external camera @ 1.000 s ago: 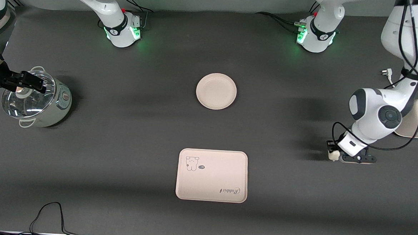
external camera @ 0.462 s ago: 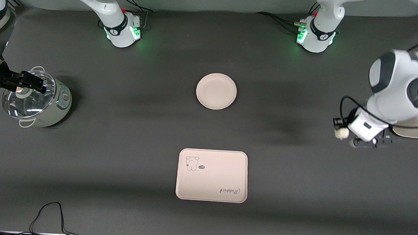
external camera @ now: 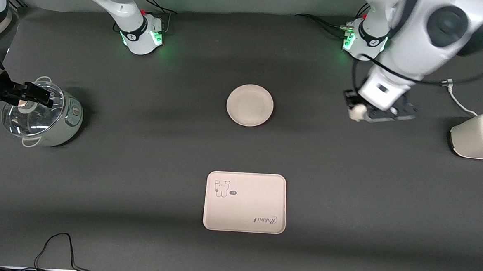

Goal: Place bun in plate and plate on tray
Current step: 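Carry the bun with the left gripper over the white plate, then lower the bun onto the plate and open the left gripper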

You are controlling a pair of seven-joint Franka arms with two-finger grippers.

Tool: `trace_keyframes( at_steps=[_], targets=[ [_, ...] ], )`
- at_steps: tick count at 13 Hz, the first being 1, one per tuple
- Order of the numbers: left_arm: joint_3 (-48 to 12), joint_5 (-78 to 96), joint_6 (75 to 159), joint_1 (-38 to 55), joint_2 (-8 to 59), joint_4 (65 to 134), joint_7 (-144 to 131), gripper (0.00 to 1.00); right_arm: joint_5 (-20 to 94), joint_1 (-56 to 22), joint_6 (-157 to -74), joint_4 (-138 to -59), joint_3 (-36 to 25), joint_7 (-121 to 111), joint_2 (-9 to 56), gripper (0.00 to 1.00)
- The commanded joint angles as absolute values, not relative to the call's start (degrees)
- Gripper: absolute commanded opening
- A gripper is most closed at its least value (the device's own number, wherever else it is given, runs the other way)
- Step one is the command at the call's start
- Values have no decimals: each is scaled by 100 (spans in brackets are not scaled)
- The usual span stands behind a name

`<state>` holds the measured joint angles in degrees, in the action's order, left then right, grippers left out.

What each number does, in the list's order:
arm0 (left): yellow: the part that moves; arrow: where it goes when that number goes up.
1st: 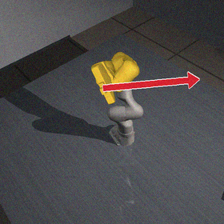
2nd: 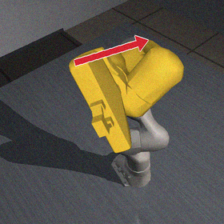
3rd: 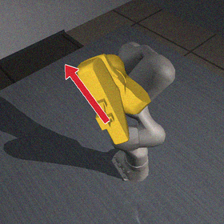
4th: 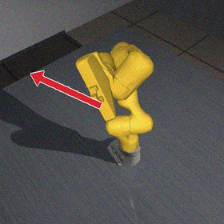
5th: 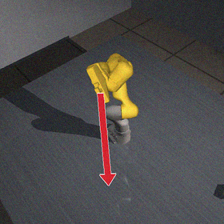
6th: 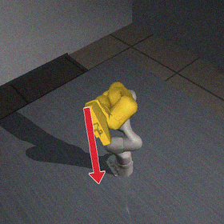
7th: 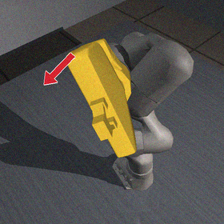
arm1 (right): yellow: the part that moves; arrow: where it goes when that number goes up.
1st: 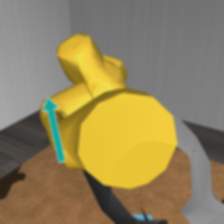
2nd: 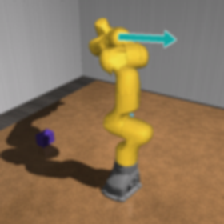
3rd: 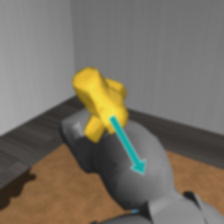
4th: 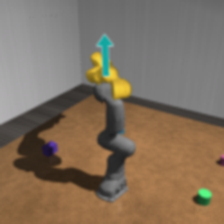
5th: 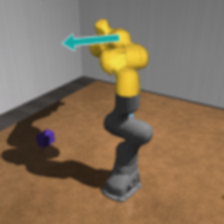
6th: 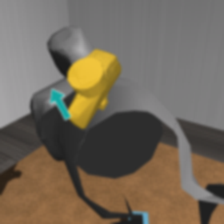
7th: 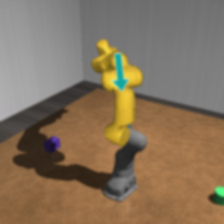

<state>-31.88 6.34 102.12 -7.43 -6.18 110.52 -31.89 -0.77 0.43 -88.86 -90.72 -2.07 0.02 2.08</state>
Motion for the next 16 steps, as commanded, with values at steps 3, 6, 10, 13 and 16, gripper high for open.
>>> trace_keyframes(
  at_steps=[3,6,10,13,16],
  targets=[
    [-4279,975,10756,-616,-362,11100,-4498,32,-97,26,-8930,-9167,-229,-97,97,100],
    [-4333,984,11598,-46,104,11258,-4955,32,-97,26,-8938,-9167,-229,-97,105,100],
    [-4324,748,13145,552,746,11854,-5282,32,-97,26,-8938,-9167,-229,-105,105,100],
    [-4324,-556,13753,808,1710,12023,-6183,32,-97,26,-8938,-9167,-229,-105,114,100],
    [-4298,-2027,14281,975,2573,12006,-7345,32,-97,26,-8938,-9167,-229,-105,114,100]
  ],
)
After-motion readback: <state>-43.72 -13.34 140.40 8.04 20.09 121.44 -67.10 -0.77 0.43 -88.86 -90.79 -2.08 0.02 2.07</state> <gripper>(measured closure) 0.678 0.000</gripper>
